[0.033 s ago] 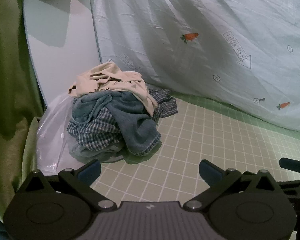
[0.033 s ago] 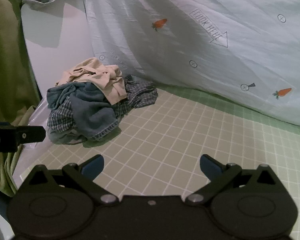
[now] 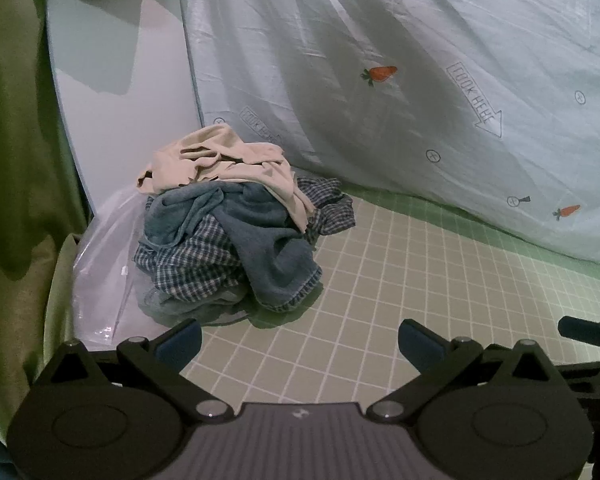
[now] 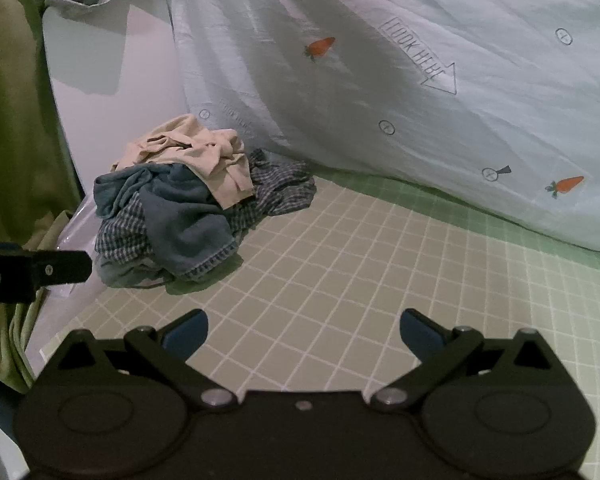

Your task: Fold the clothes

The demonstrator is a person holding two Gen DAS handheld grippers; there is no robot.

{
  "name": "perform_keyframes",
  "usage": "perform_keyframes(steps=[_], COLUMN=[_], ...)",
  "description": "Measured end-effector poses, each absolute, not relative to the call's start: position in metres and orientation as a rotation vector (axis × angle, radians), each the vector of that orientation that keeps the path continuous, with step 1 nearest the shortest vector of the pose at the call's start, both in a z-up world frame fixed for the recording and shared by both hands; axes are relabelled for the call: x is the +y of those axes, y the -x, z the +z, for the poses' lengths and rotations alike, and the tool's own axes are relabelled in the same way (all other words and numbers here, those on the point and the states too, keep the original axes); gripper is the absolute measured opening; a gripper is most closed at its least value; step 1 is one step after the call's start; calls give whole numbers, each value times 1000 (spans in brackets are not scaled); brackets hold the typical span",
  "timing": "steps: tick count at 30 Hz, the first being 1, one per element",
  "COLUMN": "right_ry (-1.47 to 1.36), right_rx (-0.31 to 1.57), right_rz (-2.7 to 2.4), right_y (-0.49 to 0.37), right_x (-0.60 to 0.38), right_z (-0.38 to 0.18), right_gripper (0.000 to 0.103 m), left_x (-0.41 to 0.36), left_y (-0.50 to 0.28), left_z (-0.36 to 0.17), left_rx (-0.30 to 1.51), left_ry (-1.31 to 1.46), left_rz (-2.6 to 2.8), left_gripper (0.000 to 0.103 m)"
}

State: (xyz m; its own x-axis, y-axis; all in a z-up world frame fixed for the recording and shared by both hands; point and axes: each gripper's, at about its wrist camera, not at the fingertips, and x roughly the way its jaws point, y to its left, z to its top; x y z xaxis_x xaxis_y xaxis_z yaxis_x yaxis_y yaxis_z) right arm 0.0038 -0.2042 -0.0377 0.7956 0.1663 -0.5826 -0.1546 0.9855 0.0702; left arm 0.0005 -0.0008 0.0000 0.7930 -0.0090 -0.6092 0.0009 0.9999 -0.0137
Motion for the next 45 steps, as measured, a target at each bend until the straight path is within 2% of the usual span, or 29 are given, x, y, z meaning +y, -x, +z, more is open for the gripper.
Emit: perform_keyframes(steps=[45], right_ry=[-37], right_rx=[636], right_rz=[156], right_y=[-8], right_x=[-216], right_z=[-40], right_gripper=[103], left_x=[-6], left_y=[-3], left_z=[0], left_rx=[660], left_ry=[9], left_rz=[1], left_gripper=[103])
